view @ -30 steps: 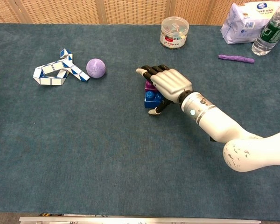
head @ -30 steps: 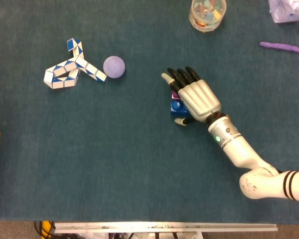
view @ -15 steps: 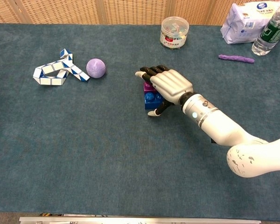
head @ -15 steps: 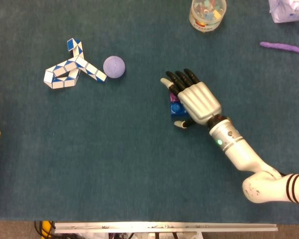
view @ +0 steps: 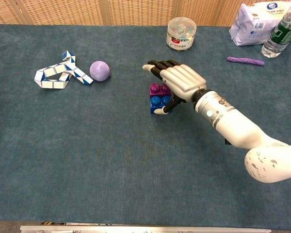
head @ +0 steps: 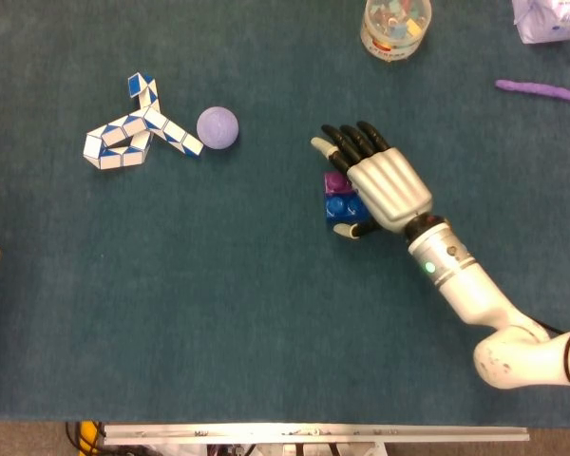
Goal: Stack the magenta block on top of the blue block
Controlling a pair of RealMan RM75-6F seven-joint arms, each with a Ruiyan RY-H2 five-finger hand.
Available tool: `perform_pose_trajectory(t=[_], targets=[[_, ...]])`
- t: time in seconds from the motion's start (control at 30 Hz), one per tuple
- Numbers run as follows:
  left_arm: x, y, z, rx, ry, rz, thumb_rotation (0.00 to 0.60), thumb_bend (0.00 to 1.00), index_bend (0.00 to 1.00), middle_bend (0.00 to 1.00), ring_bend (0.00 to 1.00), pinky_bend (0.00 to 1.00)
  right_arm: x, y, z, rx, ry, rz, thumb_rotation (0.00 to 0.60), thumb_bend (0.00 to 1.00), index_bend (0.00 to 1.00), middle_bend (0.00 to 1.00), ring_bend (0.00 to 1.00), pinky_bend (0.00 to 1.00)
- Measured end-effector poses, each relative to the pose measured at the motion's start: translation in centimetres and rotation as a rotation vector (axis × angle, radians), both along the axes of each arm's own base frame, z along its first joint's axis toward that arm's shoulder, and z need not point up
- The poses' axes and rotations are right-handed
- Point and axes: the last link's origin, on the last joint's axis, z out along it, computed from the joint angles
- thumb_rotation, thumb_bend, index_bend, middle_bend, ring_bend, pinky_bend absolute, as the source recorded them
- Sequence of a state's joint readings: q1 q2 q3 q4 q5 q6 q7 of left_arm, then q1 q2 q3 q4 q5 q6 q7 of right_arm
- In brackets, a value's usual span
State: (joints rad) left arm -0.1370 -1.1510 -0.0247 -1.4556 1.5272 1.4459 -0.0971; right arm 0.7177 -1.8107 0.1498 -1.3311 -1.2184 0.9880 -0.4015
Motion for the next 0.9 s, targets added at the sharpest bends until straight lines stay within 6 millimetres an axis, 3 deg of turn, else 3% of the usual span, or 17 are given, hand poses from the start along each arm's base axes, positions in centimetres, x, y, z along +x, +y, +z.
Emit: perform_pose_trajectory(t=[0.33,0.4,0.6,0.9], targets=[[0.0,0.3,0.3,0.01,0.007,0.0,0.6,0.15,0.2,0.16,0.16,0.16,-0.3,1.0,6.3,-0.053,0.005,-0.021,0.47,0.02,0.0,0.03,0.0,0.02],[0.0,0.4,0.4,0.012,0.007,0.001,0.6,0.15,0.2,0.16,0.16,0.16,-1.2,1.2,8.0,-0.088,0.024,-0.035,0.482,0.08,0.0,0.09,0.03,0.1],[-0.2,0.7,0.5,0.021,0.01,0.003,0.6,0.15,0.2,0.16,0.16,0.16,-4.4,2.6,11.9,-0.168,0.064,-0.1,0.597,0.25,0.03,0.26,0.19,0.29],[-0.2,1.2,0.7,0.04,0.022,-0.012,0.6,0.15,0.21,0.16,0.16,0.16,-8.1,5.2,16.2,-0.268,0.1,-0.175,0.6,0.33,0.16,0.35,0.3,0.4]])
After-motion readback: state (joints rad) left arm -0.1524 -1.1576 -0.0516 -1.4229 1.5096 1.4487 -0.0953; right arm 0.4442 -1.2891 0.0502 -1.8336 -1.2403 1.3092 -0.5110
